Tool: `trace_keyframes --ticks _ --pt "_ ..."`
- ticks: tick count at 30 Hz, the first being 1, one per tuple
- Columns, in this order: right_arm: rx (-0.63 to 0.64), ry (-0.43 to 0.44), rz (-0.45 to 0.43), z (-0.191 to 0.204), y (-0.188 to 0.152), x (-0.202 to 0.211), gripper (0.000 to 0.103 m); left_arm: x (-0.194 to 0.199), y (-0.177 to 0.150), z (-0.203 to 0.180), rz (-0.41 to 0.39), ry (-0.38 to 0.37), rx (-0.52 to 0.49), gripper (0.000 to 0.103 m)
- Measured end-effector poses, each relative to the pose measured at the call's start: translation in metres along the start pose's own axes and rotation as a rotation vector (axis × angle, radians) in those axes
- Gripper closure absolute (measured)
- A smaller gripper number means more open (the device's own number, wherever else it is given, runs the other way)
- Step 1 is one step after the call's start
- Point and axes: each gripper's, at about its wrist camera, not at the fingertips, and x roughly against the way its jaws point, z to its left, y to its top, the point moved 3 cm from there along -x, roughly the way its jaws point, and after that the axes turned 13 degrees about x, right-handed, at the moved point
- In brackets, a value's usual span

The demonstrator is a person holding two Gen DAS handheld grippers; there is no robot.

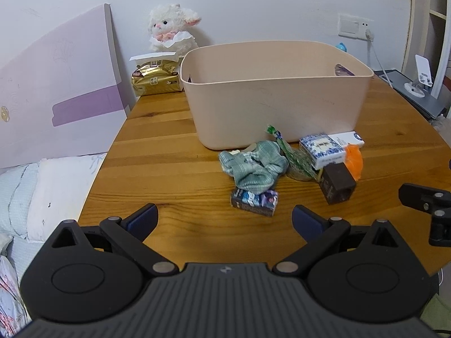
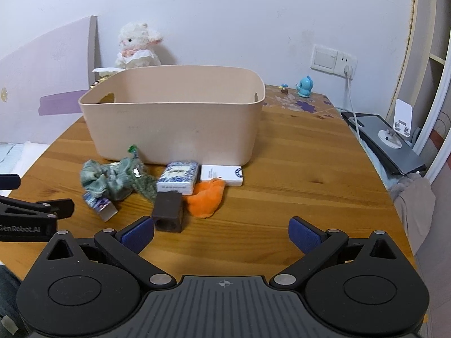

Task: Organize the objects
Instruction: 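Grasp the green checked cloth with the left tool while the right tool grasps the orange cloth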

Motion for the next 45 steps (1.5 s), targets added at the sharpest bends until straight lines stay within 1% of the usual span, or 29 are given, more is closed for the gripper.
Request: trace_keyframes --ticks 6,8,12,15,19,21,23,24,26,27,28,29,30,31,32,33,34,35,36,37,39,43,45 --pt "-0.008 -0.004 0.010 -0.013 0.009 -0.027 0.000 -0.022 0.014 0.001 0.013 -0.004 0.015 0.002" --pt "0.003 -0.005 0.024 -0.015 0.012 -0.038 0.000 -0.030 0.020 0.001 0.018 0.001 0.018 0.002" --pt "0.021 0.019 0.058 -0.017 0.017 -0.060 0.001 -0.048 0.029 0.000 0.033 0.005 0.015 0.002" --pt "0.034 0.029 0.091 -0.017 0.017 -0.079 0.002 -0.063 0.034 0.000 0.062 -0.015 0.022 0.002" --pt "0.048 0.051 0.135 -0.016 0.016 -0.100 0.007 -0.082 0.036 -0.003 0.114 -0.047 0.027 0.003" --pt "0.049 0.069 0.149 -0.015 0.015 -0.108 0.008 -0.091 0.037 -0.004 0.139 -0.061 0.025 0.005" --pt "0.049 0.085 0.155 -0.014 0.016 -0.113 0.009 -0.099 0.038 -0.005 0.165 -0.073 0.030 0.016" --pt "0.050 0.089 0.155 -0.014 0.016 -0.116 0.010 -0.103 0.038 -0.006 0.179 -0.080 0.037 0.017" --pt "0.052 0.096 0.157 -0.012 0.018 -0.121 0.016 -0.109 0.039 -0.006 0.206 -0.104 0.051 0.025" --pt "0.049 0.105 0.157 -0.012 0.018 -0.123 0.017 -0.111 0.040 -0.006 0.215 -0.117 0.055 0.027" --pt "0.044 0.116 0.153 -0.011 0.019 -0.125 0.020 -0.113 0.040 -0.007 0.222 -0.129 0.055 0.032" --pt "0.039 0.128 0.150 -0.011 0.019 -0.127 0.025 -0.113 0.040 -0.008 0.227 -0.139 0.052 0.039" --pt "0.039 0.142 0.152 -0.009 0.020 -0.130 0.028 -0.114 0.040 -0.009 0.231 -0.149 0.046 0.044" --pt "0.037 0.152 0.148 -0.009 0.020 -0.131 0.033 -0.114 0.040 -0.011 0.235 -0.160 0.041 0.051" --pt "0.039 0.157 0.137 -0.007 0.021 -0.131 0.046 -0.115 0.039 -0.013 0.237 -0.169 0.037 0.060" --pt "0.046 0.162 0.133 -0.006 0.022 -0.131 0.054 -0.114 0.039 -0.014 0.237 -0.178 0.033 0.065" --pt "0.050 0.168 0.127 -0.005 0.023 -0.129 0.074 -0.114 0.038 -0.016 0.236 -0.184 0.027 0.071" --pt "0.054 0.175 0.120 -0.003 0.023 -0.127 0.094 -0.113 0.037 -0.017 0.231 -0.188 0.021 0.073" --pt "0.060 0.171 0.118 0.000 0.024 -0.125 0.097 -0.113 0.036 -0.017 0.226 -0.189 0.017 0.074" --pt "0.073 0.164 0.118 0.003 0.024 -0.123 0.096 -0.112 0.036 -0.017 0.221 -0.190 0.015 0.079" --pt "0.089 0.158 0.116 0.006 0.022 -0.119 0.097 -0.110 0.036 -0.017 0.214 -0.197 0.017 0.081" --pt "0.073 0.160 0.110 0.003 0.018 -0.108 0.097 -0.100 0.037 -0.013 0.196 -0.210 0.025 0.087" --pt "0.058 0.155 0.101 -0.003 0.019 -0.101 0.097 -0.094 0.037 -0.009 0.187 -0.216 0.034 0.087"
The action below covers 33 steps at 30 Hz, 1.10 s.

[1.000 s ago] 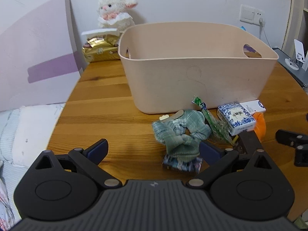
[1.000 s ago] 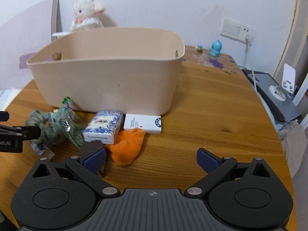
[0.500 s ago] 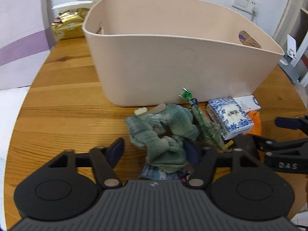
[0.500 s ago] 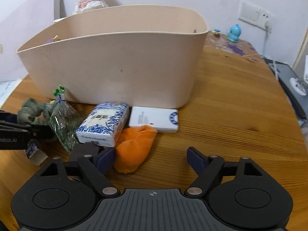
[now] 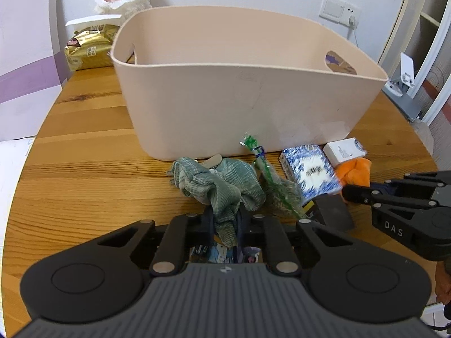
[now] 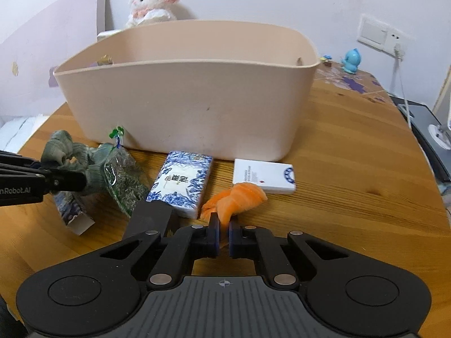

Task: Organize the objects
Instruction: 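Grasp the green checked cloth with the left tool while the right tool grasps the orange cloth, then carry both cloths over the basket and open both tools to drop them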

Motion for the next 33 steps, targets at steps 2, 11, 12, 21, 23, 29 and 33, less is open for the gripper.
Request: trace_keyframes --ticks 2,11,12,21,23,29,33 --pt "-0.016 -0.001 -0.014 -0.003 -0.001 0.010 0.097 0.007 0.001 0.002 -0.011 -0.003 0.007 0.087" --pt "-0.048 -0.024 -0.109 -0.011 0.004 0.062 0.097 0.052 0.001 0.003 -0.100 -0.017 0.024 0.087" --pt "-0.049 -0.029 -0.124 -0.013 0.006 0.067 0.097 0.058 0.002 0.003 -0.114 -0.019 0.024 0.087" --pt "-0.061 -0.075 -0.276 -0.037 0.049 0.101 0.097 0.107 0.025 -0.003 -0.264 -0.015 0.016 0.087" --pt "-0.064 -0.078 -0.287 -0.040 0.055 0.101 0.097 0.111 0.036 -0.005 -0.287 -0.014 0.013 0.087" --pt "-0.081 -0.072 -0.325 -0.053 0.090 0.088 0.097 0.098 0.066 -0.017 -0.337 0.007 -0.017 0.087" --pt "-0.084 -0.070 -0.310 -0.058 0.111 0.063 0.097 0.066 0.087 -0.022 -0.315 0.035 -0.016 0.087"
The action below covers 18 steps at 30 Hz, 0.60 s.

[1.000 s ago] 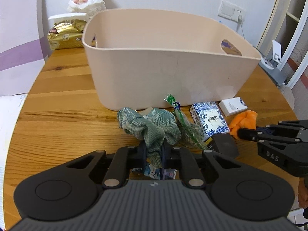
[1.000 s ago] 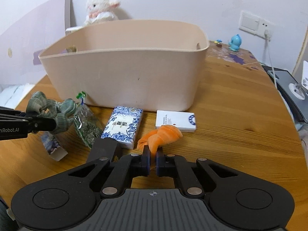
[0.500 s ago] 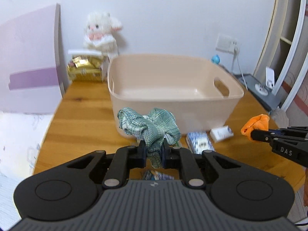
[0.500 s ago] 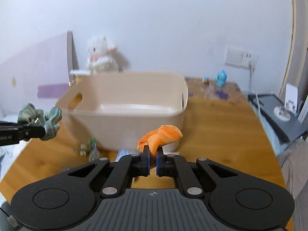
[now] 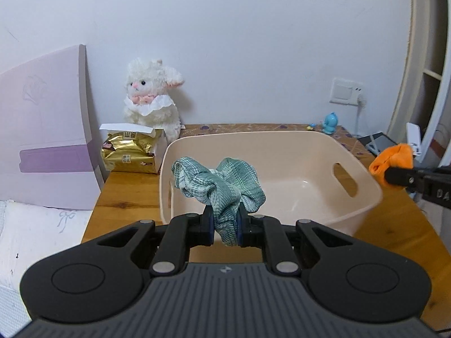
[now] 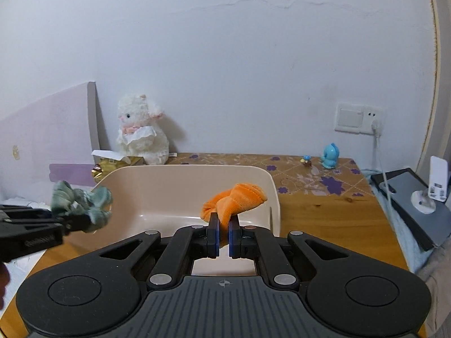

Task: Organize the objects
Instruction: 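Carry both cloths over the basket and open both tools to drop them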

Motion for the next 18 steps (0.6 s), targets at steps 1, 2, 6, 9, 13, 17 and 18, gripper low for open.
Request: trace_keyframes --ticks 1,2,6,9,13,17,18 --pt "-0.003 0.003 0.010 0.000 0.001 -0.008 0.097 -0.008 0.001 -0.001 0.005 0.006 0.000 0.087" --pt "-0.004 0.006 0.024 -0.001 0.002 -0.017 0.097 -0.017 0.002 -0.001 0.009 0.012 0.002 0.087" --pt "-0.002 0.015 0.088 -0.004 -0.001 -0.050 0.097 -0.056 -0.001 -0.004 0.068 0.033 -0.007 0.087" --pt "0.003 0.028 0.138 -0.003 -0.007 -0.070 0.096 -0.076 -0.006 -0.005 0.114 0.040 -0.022 0.087" --pt "0.001 0.037 0.169 -0.002 -0.014 -0.077 0.075 -0.089 -0.011 -0.007 0.144 0.045 -0.043 0.085" --pt "-0.012 0.032 0.127 -0.004 -0.012 -0.063 0.038 -0.089 -0.012 -0.007 0.152 0.035 -0.037 0.072" --pt "-0.012 0.029 0.113 -0.004 -0.011 -0.058 0.034 -0.087 -0.012 -0.007 0.156 0.032 -0.034 0.068"
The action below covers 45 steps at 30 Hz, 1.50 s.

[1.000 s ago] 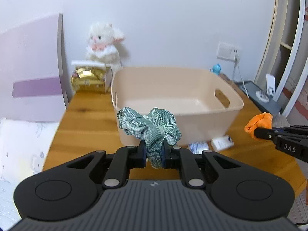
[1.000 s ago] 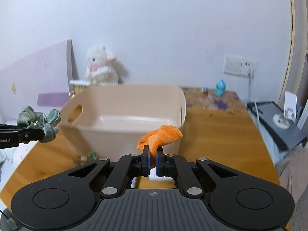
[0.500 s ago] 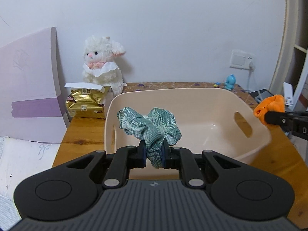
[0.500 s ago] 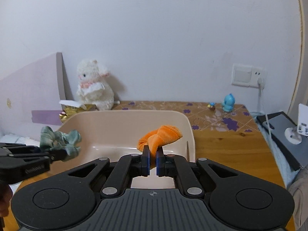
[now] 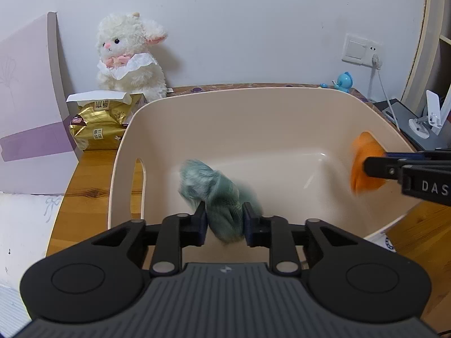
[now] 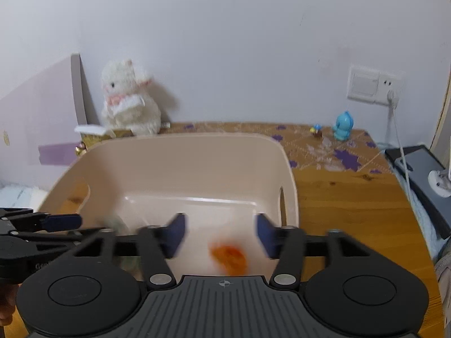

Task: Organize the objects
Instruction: 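Carry both cloths over the basket and open both tools to drop them, then grasp the small blue printed box with the left tool while the right tool grasps the black cube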

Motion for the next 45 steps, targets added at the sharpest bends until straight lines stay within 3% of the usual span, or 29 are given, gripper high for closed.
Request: trace_keyframes --ticks 2,4,6,10,21,27,45 --pt "-0.003 -0.006 -0.030 0.000 0.002 0.014 0.020 0.006 0.001 -0.001 -0.004 -0.003 0.002 0.042" --pt "-0.009 -0.004 -0.050 0.000 0.004 0.027 0.006 0.020 0.002 0.000 -0.039 -0.004 0.008 0.028" --pt "-0.009 0.001 -0.064 0.002 0.004 0.040 0.000 0.033 0.003 0.000 -0.068 -0.007 0.011 0.024" --pt "0.017 0.005 -0.051 0.013 0.000 0.060 0.000 0.060 0.001 0.001 -0.106 -0.009 0.012 0.015" --pt "0.033 0.009 -0.028 0.034 -0.027 0.106 0.000 0.106 -0.030 0.004 -0.114 0.010 0.003 0.013" --pt "0.032 0.013 0.006 0.040 -0.047 0.117 0.000 0.116 -0.056 0.008 -0.077 0.017 -0.007 0.013" --pt "0.074 0.035 0.239 0.063 -0.120 0.064 0.000 0.087 -0.122 0.025 0.090 0.037 -0.019 0.013"
